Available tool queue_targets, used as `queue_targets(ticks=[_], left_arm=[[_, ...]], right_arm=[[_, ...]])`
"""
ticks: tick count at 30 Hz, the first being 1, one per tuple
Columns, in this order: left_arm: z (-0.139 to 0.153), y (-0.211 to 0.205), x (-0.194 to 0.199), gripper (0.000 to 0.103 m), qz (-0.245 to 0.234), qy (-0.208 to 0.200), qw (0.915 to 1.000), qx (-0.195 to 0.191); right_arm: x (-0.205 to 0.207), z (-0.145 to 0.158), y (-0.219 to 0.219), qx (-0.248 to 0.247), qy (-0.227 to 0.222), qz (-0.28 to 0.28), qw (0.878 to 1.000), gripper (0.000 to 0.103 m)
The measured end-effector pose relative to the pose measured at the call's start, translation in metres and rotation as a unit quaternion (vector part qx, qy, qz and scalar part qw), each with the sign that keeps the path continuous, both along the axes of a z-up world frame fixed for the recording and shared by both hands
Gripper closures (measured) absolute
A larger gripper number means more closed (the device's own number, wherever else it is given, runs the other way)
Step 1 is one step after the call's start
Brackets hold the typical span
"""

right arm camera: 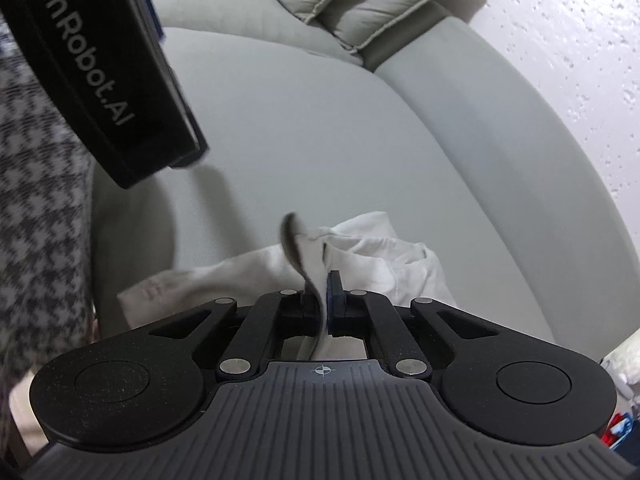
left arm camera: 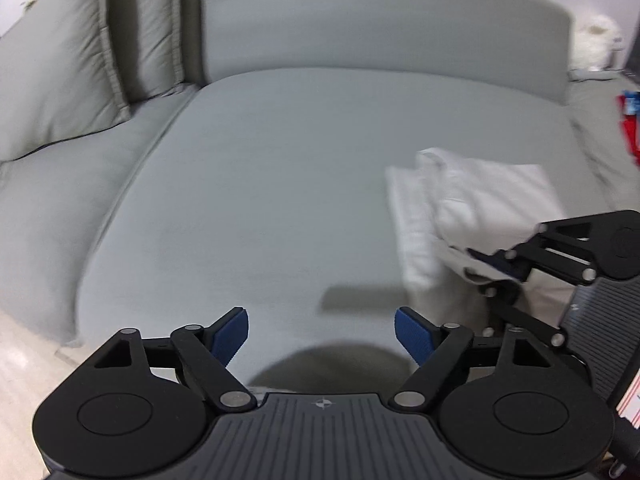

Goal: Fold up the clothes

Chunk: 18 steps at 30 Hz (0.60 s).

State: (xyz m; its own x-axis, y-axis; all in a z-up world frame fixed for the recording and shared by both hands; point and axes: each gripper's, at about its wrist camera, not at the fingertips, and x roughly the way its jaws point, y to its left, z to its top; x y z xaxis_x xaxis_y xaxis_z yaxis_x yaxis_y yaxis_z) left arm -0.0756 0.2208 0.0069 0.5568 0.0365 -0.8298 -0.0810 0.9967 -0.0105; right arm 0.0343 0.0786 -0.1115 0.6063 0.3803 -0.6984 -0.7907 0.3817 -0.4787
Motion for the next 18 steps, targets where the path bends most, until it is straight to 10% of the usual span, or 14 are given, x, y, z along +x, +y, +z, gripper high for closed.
queue_targets(ticks=[5, 18], left_arm=[[0.003, 0.006, -0.015, 0.039, -0.086, -0.064, 0.9878, -0.113], [0.004, 0.015, -0.026, 0.026, -0.043, -0.036, 0.9955, -0.077]], right_arm=[[-0.002, 0.002, -0.017, -0.002, -0.002, -0.006, 1.0, 0.1], [0.002, 0.018, -0.02, 0.009, -0.01, -0.007, 1.0, 0.101]])
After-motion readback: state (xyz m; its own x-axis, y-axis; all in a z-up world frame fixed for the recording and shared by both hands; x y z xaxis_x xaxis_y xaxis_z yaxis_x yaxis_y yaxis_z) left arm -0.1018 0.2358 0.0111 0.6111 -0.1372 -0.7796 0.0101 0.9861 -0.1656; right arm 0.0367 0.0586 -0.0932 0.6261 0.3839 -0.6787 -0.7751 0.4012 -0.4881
